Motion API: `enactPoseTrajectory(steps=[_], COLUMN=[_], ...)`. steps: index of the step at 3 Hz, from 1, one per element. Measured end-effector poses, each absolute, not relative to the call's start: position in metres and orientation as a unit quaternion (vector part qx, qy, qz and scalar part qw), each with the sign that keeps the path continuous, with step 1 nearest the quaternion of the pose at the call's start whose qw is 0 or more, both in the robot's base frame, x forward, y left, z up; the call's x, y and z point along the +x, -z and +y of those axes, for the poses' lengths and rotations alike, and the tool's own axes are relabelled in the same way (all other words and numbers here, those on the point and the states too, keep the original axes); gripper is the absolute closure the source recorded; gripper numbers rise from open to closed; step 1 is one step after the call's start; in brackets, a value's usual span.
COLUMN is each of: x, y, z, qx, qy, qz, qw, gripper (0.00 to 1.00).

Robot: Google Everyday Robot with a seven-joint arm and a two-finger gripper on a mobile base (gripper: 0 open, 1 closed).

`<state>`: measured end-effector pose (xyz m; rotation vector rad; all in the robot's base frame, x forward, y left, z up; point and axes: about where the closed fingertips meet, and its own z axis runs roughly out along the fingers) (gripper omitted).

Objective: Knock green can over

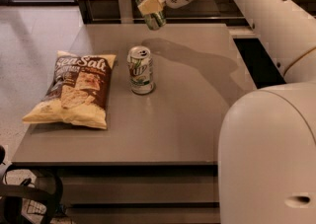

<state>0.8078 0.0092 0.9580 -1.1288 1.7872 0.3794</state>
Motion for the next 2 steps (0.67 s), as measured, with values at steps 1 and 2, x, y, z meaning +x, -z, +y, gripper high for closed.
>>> enactPoseTrajectory(steps=[1,2], x=[0.797,0.79], y=[-0.956,-0.937], z=[0.0,-0.004], qx=[-0.483,-0.5], qy=[-0.143,-0.131], qz=[0.754,0.773], qw=[0.422,0.368], gripper=[1.0,1.0])
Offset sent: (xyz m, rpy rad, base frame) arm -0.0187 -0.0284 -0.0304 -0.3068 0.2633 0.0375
